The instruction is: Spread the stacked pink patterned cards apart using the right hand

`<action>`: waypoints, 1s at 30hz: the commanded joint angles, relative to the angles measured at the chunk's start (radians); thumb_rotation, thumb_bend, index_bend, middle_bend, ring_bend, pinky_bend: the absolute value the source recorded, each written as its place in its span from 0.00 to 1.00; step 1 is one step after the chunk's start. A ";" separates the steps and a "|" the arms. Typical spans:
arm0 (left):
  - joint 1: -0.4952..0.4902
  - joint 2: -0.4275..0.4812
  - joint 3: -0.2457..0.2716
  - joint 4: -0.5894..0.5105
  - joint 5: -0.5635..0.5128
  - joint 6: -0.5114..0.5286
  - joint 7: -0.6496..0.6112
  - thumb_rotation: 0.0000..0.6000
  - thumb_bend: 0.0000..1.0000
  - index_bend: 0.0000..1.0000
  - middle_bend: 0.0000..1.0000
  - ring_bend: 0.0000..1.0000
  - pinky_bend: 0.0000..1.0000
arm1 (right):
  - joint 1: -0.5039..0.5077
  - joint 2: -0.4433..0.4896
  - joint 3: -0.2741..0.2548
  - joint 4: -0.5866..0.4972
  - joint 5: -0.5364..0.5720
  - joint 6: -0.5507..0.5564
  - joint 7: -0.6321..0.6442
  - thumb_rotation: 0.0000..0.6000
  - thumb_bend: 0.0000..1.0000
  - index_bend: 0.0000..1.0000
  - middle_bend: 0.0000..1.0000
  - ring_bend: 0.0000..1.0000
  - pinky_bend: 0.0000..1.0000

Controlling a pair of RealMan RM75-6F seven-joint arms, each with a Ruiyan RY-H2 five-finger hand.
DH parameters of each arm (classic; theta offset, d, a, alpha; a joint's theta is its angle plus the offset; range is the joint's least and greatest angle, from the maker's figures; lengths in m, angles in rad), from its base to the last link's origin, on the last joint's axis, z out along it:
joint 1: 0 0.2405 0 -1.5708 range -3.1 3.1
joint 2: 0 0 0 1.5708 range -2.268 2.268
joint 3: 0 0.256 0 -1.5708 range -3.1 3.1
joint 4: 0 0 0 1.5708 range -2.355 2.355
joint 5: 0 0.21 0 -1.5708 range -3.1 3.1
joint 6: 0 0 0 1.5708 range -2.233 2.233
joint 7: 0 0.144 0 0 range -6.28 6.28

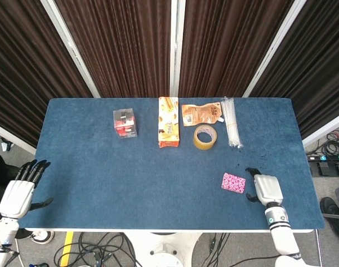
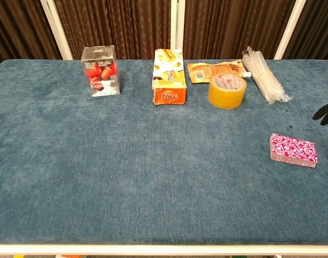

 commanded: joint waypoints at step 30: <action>0.008 0.000 -0.002 0.032 -0.012 0.005 -0.046 1.00 0.00 0.10 0.07 0.00 0.10 | 0.114 -0.169 -0.012 0.073 0.172 0.058 -0.159 1.00 0.13 0.21 0.26 0.67 0.76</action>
